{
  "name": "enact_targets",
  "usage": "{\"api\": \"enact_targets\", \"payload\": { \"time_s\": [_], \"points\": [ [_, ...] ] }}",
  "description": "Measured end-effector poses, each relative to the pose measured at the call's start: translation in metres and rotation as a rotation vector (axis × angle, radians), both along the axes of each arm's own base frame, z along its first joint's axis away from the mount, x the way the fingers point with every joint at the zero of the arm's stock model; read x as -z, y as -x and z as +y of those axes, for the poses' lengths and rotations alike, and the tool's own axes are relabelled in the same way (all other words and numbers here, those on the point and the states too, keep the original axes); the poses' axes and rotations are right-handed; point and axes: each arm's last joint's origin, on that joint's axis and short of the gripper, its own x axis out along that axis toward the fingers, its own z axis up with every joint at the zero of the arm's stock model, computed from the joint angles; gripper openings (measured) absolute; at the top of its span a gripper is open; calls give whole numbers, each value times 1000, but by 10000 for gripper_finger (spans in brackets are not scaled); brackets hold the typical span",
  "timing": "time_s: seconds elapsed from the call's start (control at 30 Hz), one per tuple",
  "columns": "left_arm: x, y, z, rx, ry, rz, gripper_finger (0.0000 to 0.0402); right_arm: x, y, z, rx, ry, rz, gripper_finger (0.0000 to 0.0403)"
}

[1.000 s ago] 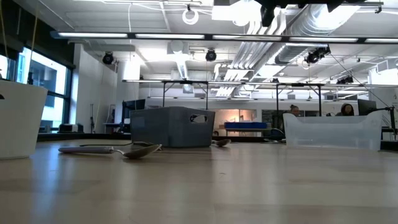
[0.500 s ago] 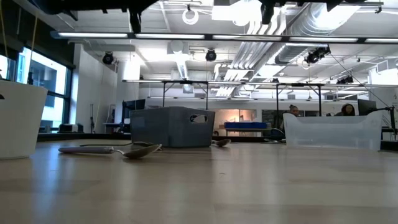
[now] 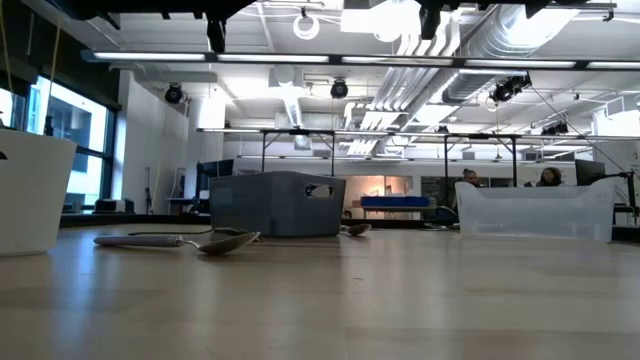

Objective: Sort silverware by color (type)
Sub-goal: Put the top right purple spoon into the black bin

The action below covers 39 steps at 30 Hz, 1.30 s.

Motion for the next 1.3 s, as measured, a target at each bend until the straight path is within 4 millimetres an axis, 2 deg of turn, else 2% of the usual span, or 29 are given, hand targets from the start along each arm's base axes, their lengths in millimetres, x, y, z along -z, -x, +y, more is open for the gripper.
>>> {"api": "enact_targets", "payload": {
  "time_s": [0.77, 0.9, 0.97, 1.1, 1.3],
  "points": [
    [0, 0, 1, -51, 6, 0, 0, 0, 0, 0, 3, -46, 7, 0],
    [0, 0, 1, -51, 7, -1, 0, 0, 0, -2, 66, -81, 5, 0],
    [0, 0, 2, -52, 8, -1, 0, 0, -1, -5, 171, -88, -4, 0],
    [0, 1, 4, -134, 19, -3, 0, -10, -6, -27, 482, -136, 71, 0],
    [0, 2, 9, -243, 35, -6, 0, -32, -11, -82, 726, -45, 413, 0]
  ]
}}
